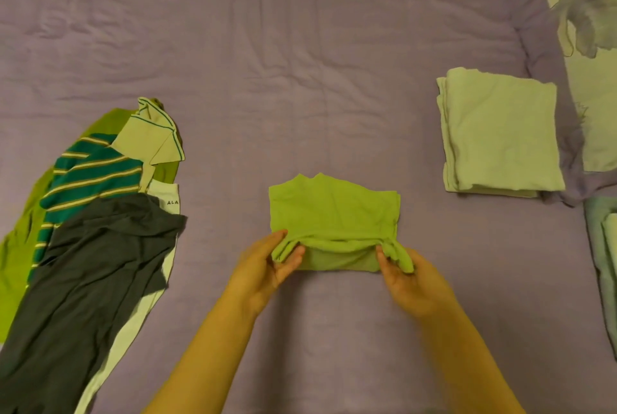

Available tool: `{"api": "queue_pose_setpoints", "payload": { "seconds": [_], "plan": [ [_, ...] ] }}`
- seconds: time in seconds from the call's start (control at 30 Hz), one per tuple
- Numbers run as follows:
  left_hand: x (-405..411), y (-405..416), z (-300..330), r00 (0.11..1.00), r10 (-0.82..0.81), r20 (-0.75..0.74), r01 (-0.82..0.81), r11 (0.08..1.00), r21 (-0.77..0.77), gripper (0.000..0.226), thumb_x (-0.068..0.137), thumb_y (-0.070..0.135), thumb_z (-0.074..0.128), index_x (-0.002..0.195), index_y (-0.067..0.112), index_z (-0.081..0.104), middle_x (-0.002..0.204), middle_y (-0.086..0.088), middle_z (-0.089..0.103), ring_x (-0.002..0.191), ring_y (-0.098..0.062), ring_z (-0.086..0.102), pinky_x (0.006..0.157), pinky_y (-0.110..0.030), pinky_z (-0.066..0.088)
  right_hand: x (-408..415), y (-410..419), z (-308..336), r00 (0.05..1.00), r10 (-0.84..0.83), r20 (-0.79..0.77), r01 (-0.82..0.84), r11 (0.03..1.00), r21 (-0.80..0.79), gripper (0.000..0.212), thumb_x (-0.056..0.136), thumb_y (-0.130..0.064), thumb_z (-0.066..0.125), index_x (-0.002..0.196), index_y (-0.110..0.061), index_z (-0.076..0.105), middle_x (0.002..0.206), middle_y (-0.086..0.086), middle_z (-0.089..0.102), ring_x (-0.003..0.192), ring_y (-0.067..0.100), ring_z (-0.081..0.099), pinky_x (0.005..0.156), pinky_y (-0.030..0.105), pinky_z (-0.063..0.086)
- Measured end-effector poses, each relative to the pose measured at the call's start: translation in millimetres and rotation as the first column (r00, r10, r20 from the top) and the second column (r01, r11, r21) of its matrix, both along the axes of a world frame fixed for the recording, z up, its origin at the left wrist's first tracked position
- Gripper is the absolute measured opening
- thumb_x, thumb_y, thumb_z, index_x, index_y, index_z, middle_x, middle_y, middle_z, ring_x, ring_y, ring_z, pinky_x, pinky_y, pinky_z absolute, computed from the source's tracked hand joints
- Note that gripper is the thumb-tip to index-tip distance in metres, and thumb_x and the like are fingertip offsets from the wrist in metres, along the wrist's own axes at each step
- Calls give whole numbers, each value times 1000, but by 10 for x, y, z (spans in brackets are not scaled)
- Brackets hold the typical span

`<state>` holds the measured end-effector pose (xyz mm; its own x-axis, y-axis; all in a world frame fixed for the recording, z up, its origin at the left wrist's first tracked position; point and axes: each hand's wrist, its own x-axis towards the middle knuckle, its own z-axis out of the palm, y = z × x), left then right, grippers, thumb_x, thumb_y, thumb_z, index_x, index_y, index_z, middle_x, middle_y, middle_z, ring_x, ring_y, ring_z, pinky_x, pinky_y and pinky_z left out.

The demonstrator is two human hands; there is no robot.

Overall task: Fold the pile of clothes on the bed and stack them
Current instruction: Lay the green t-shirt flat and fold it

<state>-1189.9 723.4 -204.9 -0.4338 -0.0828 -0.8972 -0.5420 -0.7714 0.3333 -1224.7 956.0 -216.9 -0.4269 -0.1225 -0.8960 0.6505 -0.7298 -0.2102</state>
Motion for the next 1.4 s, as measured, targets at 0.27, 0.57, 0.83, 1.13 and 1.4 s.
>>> {"api": "queue_pose_setpoints", "payload": {
  "seconds": [0.27,0.57,0.83,1.13,1.4],
  "plan": [
    [-917,-97,-494,995,-71,-68,72,997,17,24,98,21,45,94,4,62,83,-17,71,73,-24,70,70,-31,58,-809,-169,-388,993,-93,69,90,995,45,29,96,-19,53,117,1,57,121,19,60,101,36,61,99,43,46],
    [-592,178,-822,433,-861,268,171,-213,-962,46,95,25,44,140,14,46,143,-13,47,133,-35,43,110,-45,32,-714,-379,-753,72,929,362,164,-369,915,59,93,-50,36,140,-16,46,142,15,47,133,42,38,105,59,33],
    [-499,163,-1373,243,-684,688,90,-690,-718,64,89,62,31,140,27,46,149,-12,39,137,-39,34,104,-65,18,-764,-347,-1308,-68,755,652,329,-600,729,58,92,-60,28,139,-32,46,147,11,42,136,34,38,106,62,25],
    [-513,147,-1315,329,-700,634,172,-615,-769,65,87,61,37,138,22,50,145,-14,44,134,-38,40,105,-64,30,-912,-427,-1150,-2,783,622,324,-588,742,64,84,-61,37,132,-24,57,135,10,56,115,29,60,91,46,48],
    [-400,156,-1009,924,-220,313,382,582,-718,64,81,12,75,132,-10,44,127,-26,53,115,-36,52,97,-45,41,-1257,-475,-872,-343,706,620,-16,-664,747,68,89,-57,48,145,-24,28,125,8,61,114,26,57,96,36,35]
  ]
}}
